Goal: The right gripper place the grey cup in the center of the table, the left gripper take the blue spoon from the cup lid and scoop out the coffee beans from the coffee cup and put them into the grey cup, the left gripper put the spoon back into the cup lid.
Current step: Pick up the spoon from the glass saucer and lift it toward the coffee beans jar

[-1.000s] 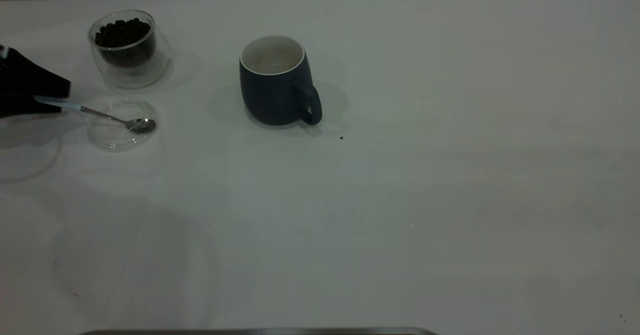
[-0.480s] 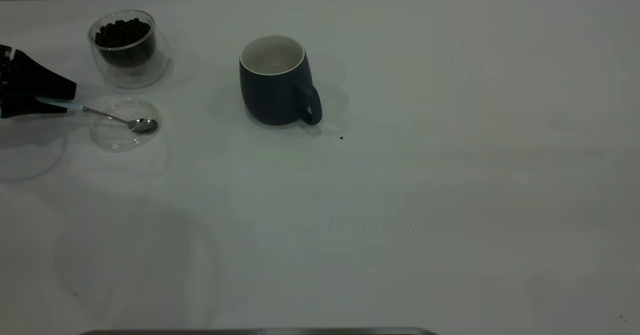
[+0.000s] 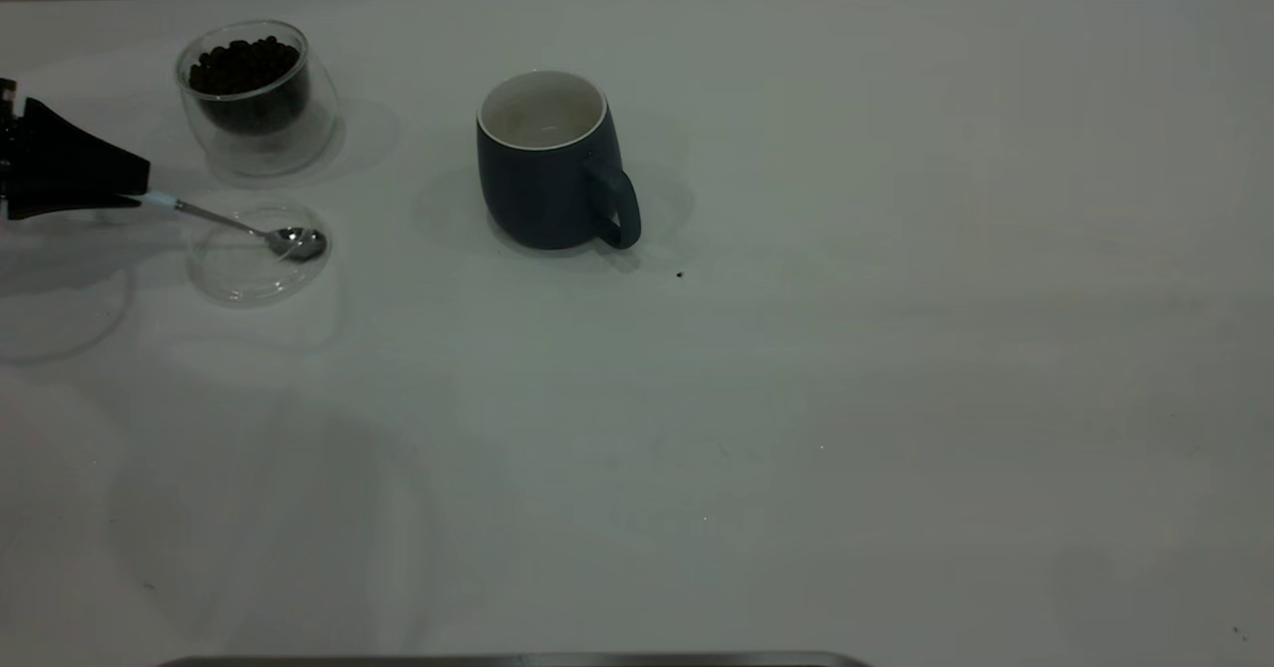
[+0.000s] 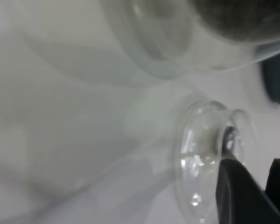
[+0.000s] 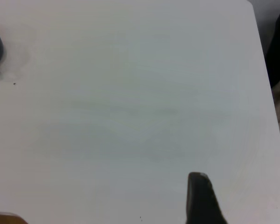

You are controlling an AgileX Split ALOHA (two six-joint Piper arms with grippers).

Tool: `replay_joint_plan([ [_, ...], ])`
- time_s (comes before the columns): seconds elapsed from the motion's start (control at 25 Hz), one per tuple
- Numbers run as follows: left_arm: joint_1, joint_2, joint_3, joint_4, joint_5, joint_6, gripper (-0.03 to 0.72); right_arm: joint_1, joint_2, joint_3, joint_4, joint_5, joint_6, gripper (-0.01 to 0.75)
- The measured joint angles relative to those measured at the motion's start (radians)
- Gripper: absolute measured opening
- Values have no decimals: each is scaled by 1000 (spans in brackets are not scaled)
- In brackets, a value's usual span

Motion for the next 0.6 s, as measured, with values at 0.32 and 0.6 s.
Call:
replay_joint_plan([
  [0.32,2,-11,-6,55,44,-1,139,0,0,0,0,0,0,402],
  [0.6,26,-19,-74,109,92,-2,130,0,0,0,0,0,0,402],
])
